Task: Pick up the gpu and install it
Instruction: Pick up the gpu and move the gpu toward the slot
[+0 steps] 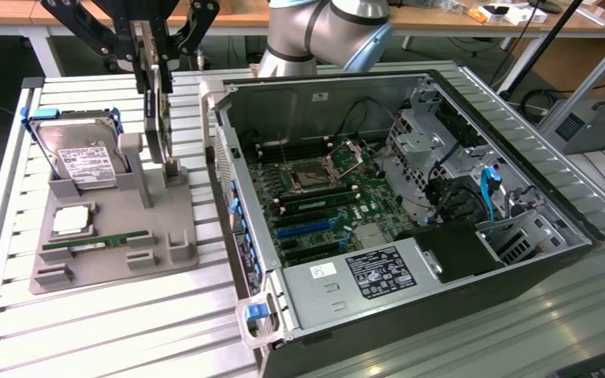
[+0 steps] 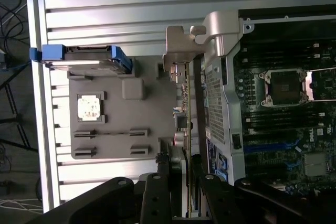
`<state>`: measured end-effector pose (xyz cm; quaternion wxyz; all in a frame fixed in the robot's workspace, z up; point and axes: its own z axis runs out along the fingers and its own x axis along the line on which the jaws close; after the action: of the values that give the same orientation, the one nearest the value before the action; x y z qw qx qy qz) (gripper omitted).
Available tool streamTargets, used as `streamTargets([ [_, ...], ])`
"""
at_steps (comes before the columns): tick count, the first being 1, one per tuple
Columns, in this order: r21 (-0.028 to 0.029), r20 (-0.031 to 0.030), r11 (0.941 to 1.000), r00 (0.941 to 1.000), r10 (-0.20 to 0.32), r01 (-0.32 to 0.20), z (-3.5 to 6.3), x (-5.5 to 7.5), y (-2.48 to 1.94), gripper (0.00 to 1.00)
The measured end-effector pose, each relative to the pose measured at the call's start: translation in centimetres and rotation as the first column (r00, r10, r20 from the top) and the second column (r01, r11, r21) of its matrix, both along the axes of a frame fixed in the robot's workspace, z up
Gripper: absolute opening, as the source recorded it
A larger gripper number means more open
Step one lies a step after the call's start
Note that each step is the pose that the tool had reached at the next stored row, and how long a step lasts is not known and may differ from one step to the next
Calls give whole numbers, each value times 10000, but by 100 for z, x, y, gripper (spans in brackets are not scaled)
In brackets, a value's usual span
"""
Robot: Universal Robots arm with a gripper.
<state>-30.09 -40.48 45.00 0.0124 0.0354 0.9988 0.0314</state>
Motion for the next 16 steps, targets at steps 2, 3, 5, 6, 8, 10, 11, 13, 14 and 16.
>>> streamTargets([
  [2,0,0,10000,10000,0,0,0,1,-4,27],
  [3,0,0,10000,10000,0,0,0,2,-6,27],
  [5,0,0,10000,10000,0,0,0,3,-10,27],
  [6,0,0,10000,10000,0,0,0,3,-12,27],
  [8,0,0,10000,10000,0,0,0,4,-16,27],
  [10,0,0,10000,10000,0,0,0,5,-20,27],
  [11,0,0,10000,10000,0,0,0,5,-21,27],
  [13,0,0,10000,10000,0,0,0,5,-26,27],
  [14,0,0,10000,10000,0,0,0,5,-28,27],
  [16,0,0,10000,10000,1,-1,0,6,-32,27],
])
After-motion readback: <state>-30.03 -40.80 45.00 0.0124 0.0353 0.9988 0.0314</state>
